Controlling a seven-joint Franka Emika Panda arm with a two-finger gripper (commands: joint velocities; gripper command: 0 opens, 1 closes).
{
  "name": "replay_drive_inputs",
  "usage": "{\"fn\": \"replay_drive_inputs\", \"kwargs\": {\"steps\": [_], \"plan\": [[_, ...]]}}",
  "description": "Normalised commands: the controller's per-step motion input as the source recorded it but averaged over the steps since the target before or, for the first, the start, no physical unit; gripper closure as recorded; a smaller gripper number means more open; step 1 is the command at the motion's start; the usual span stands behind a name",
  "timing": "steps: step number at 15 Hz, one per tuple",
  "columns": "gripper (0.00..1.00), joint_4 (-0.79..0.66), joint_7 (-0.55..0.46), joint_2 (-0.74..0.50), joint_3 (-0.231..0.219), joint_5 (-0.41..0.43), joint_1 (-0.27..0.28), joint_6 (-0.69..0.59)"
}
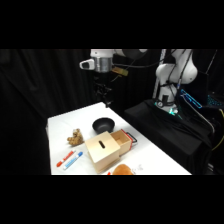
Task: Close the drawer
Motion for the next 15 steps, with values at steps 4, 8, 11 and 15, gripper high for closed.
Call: {"fn": "replay_drive_inputs", "kwargs": {"steps": [4, 8, 11, 15], "plan": [[0.0, -0.12, 0.09, -0.07, 0.042, -0.041, 0.005, 0.07], [0.0, -0.26, 0.21, -0.17, 0.07, -0.109, 0.034, 0.21], [0.0, -0.32, 0.24, -0.24, 0.072, -0.126, 0.046, 0.22], [0.0, -0.35, 0.24, -0.27, 0.076, -0.106, 0.054, 0.2]]}}
